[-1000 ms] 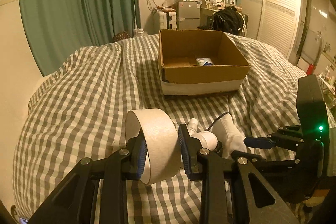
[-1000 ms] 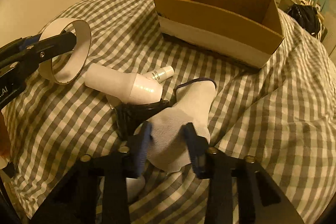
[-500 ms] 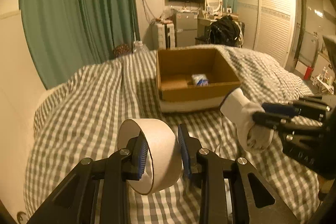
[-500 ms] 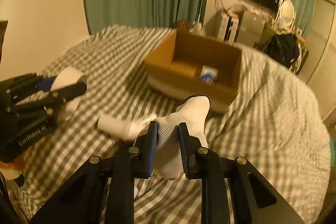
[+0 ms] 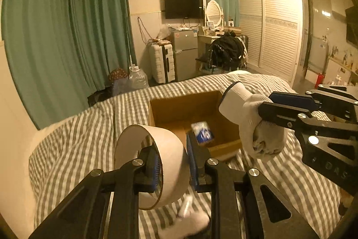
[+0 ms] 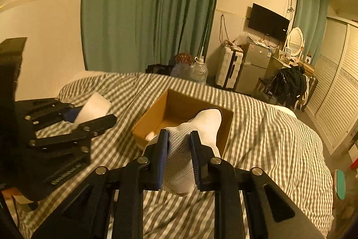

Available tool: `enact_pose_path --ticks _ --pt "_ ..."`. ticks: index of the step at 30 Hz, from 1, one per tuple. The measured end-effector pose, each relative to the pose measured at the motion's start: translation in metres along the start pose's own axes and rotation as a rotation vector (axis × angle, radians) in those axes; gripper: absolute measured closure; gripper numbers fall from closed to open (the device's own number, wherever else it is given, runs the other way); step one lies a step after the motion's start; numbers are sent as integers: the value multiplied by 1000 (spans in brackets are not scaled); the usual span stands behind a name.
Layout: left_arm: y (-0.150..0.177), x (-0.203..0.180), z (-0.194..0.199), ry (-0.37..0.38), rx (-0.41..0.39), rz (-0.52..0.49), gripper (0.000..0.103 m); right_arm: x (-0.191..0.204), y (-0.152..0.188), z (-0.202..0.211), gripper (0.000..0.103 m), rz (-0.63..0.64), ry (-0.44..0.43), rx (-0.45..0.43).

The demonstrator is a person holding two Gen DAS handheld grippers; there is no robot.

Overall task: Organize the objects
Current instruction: 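Lower the tape roll and sock into the box and open both tools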

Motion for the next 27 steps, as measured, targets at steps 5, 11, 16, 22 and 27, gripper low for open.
enact_pose_path --ticks 5,11,16,22,27 --pt "-27 -2 -37 15 7 -19 81 -18 -25 -24 84 -18 6 -12" --pt "-42 -10 -92 27 42 -52 81 -44 -46 -68 84 -48 17 -4" --pt "-49 -16 -131 42 58 -72 81 -60 -51 -104 84 -61 20 23" --pt "-38 -21 -171 57 103 -86 81 -78 -40 -147 84 -80 16 74" --pt "-13 -22 -202 83 162 -88 81 -80 -20 -176 84 -83 7 134"
Point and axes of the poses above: each gripper's, at about its wrist camera, not at the fingertips, and z roughly against the way its jaws point, x to its left, y to its underside, the point moved 7 cm from there along -z, roughly the way its jaws point, and after that the axes turned 6 degrees about -z, right-handed, at the moved point
